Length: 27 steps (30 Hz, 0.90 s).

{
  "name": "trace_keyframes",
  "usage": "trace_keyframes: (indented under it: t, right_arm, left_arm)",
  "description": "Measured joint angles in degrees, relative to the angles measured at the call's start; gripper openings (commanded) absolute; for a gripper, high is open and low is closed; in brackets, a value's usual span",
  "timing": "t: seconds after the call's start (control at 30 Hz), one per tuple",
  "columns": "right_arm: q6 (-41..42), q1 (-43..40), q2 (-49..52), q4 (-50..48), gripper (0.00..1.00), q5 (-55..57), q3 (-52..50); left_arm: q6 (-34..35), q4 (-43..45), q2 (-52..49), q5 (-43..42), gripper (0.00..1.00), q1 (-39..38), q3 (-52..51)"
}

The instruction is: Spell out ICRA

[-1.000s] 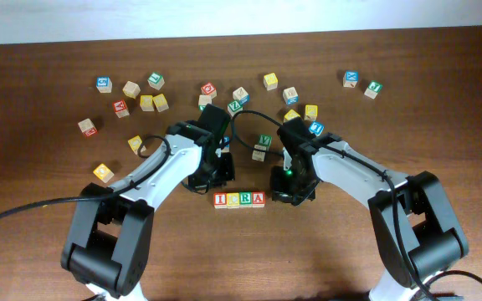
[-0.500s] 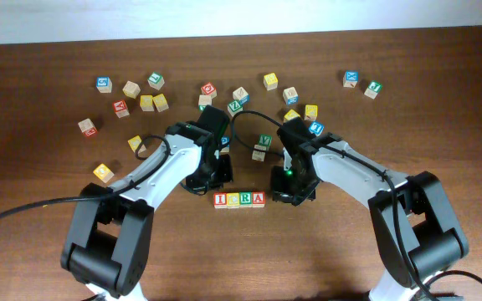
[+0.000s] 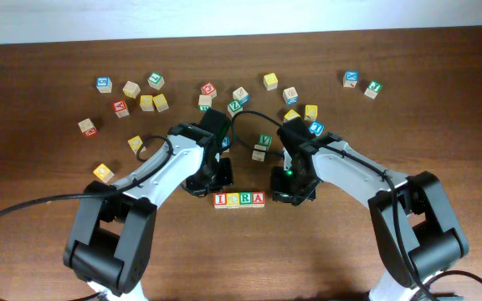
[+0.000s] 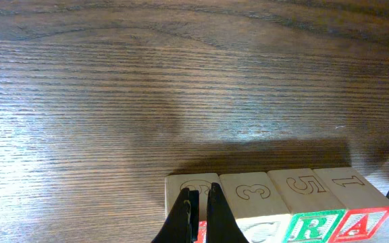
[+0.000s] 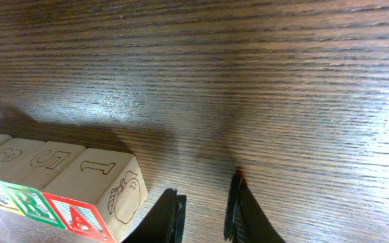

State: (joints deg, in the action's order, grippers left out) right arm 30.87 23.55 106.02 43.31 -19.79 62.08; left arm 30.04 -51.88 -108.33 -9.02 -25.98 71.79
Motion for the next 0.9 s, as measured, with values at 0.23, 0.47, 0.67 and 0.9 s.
trace_keyframes:
  t: [0.23, 0.47, 0.67, 0.9]
  right_arm:
    - [0.0, 0.0, 0.0, 0.0, 0.16, 0.0, 0.0]
    - [0.0, 0.0, 0.0, 0.2, 0.16, 0.2, 0.0]
    - [0.2, 0.0, 0.0, 0.0, 0.16, 0.3, 0.1]
    - [0.9, 1.1, -0.1, -1.4, 0.16, 1.0, 0.1]
  left_arm:
    - [0.0, -0.9, 0.0, 0.0, 0.00, 0.0, 0.0]
    - [-0.1, -6.4, -0.3, 0.9, 0.00, 5.1, 4.5]
    - [-1.8, -10.6, -0.3, 1.9, 0.00, 15.7, 3.1]
    - [-1.5, 1.8, -0.4, -9.2, 0.00, 9.4, -8.0]
